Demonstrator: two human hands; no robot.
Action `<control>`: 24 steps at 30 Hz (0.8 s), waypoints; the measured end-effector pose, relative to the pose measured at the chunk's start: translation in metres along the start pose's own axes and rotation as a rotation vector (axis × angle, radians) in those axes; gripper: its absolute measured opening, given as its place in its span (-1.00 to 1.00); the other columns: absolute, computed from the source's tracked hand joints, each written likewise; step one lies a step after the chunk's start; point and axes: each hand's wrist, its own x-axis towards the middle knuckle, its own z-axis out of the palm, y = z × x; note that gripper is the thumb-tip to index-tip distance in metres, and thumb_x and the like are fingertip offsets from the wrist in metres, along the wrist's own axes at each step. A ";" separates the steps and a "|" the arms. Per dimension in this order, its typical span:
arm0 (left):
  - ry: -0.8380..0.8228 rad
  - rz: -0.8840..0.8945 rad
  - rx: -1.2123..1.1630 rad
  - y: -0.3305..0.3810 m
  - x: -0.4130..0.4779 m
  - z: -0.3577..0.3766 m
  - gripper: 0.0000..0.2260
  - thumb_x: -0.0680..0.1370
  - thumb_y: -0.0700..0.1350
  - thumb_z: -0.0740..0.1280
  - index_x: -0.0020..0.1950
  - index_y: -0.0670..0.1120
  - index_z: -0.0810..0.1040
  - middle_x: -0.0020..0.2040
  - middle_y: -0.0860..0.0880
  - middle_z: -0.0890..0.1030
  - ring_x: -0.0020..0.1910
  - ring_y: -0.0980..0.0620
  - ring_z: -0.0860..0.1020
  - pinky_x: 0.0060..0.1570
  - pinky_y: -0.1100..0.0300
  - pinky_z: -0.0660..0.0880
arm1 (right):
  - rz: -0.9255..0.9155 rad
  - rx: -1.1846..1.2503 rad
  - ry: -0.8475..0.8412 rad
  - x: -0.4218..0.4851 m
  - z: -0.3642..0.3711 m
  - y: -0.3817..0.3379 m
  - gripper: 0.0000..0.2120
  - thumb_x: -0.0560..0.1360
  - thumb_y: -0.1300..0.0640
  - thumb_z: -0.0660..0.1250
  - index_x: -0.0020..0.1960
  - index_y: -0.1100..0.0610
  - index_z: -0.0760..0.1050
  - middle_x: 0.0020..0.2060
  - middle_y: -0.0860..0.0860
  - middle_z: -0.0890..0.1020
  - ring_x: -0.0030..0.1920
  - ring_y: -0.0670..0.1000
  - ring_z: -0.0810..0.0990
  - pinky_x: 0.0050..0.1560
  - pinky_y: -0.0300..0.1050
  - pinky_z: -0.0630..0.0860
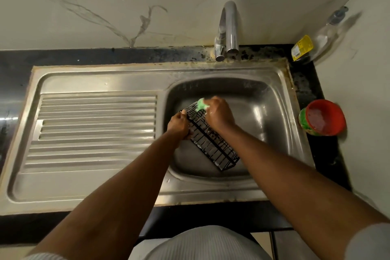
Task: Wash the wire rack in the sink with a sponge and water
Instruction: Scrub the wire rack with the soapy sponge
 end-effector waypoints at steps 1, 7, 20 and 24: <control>-0.004 -0.004 -0.027 -0.001 0.000 0.001 -0.63 0.76 0.13 0.07 0.27 -0.08 0.54 -0.19 -0.08 0.55 -0.38 0.00 0.58 -0.47 0.19 0.53 | 0.088 -0.002 -0.001 0.006 -0.002 0.012 -0.65 0.51 0.36 0.40 0.28 0.20 0.63 0.14 0.18 0.68 0.13 0.16 0.64 0.15 -0.10 0.58; 0.024 -0.021 -0.068 -0.003 0.007 0.008 -0.60 0.68 0.26 0.13 0.24 0.02 0.57 -0.04 -0.17 0.67 -0.20 -0.16 0.68 -0.22 -0.05 0.69 | -0.108 0.129 -0.108 -0.030 0.011 -0.016 -0.67 0.49 0.27 0.43 0.25 0.15 0.66 0.01 0.13 0.69 0.00 0.12 0.64 0.03 -0.01 0.61; 0.034 -0.035 -0.150 0.000 -0.003 0.015 -0.64 0.76 0.13 0.09 0.30 -0.07 0.53 0.05 -0.27 0.66 -0.43 -0.04 0.64 -0.47 0.13 0.62 | -0.022 0.054 0.008 -0.063 -0.022 0.034 -0.70 0.51 0.42 0.36 0.23 0.29 0.65 0.05 0.26 0.69 0.01 0.24 0.67 0.09 0.04 0.65; 0.061 -0.039 -0.119 0.002 -0.003 0.015 -0.63 0.75 0.13 0.12 0.31 -0.08 0.54 0.12 -0.22 0.64 -0.25 -0.09 0.67 -0.46 0.15 0.61 | -0.240 0.038 -0.106 -0.088 -0.009 0.009 -0.63 0.50 0.43 0.36 0.27 0.22 0.64 -0.04 0.17 0.69 -0.08 0.16 0.64 -0.03 -0.04 0.60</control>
